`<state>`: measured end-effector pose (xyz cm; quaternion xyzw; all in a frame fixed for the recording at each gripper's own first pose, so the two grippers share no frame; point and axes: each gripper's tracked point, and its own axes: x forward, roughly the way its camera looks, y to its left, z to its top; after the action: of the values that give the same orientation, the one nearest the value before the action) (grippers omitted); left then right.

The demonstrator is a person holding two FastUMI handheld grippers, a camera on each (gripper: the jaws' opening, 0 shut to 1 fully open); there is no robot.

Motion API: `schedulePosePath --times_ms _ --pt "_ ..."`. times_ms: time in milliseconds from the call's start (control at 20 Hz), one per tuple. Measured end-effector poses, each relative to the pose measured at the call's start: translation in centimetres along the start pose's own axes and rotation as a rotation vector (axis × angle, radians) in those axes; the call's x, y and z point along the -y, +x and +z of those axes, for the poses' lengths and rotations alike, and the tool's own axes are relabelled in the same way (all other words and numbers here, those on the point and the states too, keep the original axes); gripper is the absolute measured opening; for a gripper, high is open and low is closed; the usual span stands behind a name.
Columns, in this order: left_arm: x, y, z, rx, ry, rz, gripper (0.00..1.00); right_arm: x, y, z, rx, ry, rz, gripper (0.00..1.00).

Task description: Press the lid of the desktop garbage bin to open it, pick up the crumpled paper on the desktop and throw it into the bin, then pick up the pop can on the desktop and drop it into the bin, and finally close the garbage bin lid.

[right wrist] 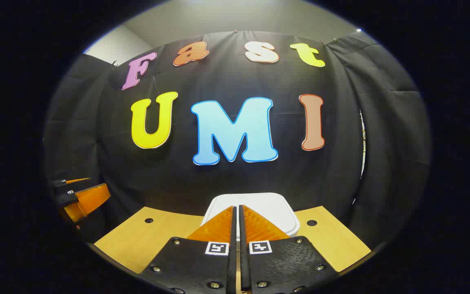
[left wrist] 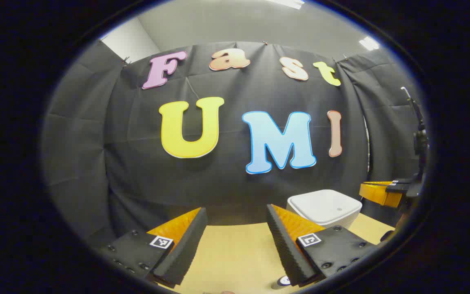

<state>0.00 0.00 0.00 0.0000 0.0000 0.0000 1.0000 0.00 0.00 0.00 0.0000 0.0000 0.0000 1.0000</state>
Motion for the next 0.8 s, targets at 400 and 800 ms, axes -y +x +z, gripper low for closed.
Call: schedulePosePath --times_ms 400,800 --pt "0.3 0.5 0.2 0.001 0.008 0.038 0.96 0.7 1.7 -0.7 -0.024 0.006 0.011 0.04" --pt "-0.4 1.2 -0.2 -0.011 0.020 0.060 0.96 0.3 3.7 -2.3 -0.064 -0.015 0.024 0.04"
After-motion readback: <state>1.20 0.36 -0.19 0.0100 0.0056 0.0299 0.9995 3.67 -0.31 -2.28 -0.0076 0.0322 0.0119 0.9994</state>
